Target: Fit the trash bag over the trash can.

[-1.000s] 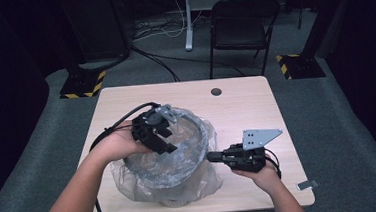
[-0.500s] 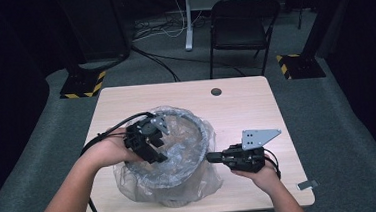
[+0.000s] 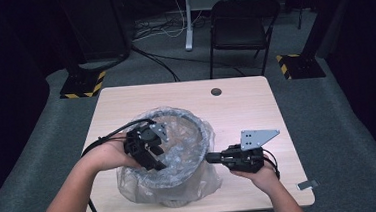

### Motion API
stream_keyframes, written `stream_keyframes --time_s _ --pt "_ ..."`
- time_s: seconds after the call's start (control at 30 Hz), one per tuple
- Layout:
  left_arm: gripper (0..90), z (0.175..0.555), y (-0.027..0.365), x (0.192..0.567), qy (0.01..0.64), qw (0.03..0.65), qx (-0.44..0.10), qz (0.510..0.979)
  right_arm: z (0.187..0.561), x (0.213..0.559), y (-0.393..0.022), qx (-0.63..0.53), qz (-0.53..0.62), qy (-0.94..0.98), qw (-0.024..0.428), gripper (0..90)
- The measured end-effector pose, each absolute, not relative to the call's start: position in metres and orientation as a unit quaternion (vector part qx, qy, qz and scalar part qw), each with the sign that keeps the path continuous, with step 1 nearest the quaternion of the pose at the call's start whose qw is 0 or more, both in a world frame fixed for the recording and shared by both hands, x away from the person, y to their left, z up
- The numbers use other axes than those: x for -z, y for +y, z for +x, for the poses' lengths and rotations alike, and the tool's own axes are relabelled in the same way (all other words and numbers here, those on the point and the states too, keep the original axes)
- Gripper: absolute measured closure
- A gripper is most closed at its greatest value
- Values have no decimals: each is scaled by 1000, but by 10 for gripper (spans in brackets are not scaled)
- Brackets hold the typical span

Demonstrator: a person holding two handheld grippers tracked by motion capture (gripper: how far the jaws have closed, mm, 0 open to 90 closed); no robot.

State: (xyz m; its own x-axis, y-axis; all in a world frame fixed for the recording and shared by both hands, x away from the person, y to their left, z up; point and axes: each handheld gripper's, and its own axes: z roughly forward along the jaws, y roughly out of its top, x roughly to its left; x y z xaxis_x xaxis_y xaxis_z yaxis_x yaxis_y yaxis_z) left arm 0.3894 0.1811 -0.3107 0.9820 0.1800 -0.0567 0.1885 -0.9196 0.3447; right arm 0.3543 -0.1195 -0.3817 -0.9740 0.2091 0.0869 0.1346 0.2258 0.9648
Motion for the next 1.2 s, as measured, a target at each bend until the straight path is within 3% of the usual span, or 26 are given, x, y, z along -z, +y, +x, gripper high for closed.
stream_keyframes --time_s 0.37,0.6,0.87,1.2 --pt "437 387 199 287 112 287 -32 951 354 381 -121 -612 111 782 36 875" --pt "430 382 222 271 123 318 -79 937 354 379 -122 -612 111 782 39 840" --pt "426 377 260 259 169 389 -114 898 353 372 -129 -624 109 773 43 692" --pt "408 363 304 261 200 430 -142 869 354 365 -137 -609 101 786 32 508"
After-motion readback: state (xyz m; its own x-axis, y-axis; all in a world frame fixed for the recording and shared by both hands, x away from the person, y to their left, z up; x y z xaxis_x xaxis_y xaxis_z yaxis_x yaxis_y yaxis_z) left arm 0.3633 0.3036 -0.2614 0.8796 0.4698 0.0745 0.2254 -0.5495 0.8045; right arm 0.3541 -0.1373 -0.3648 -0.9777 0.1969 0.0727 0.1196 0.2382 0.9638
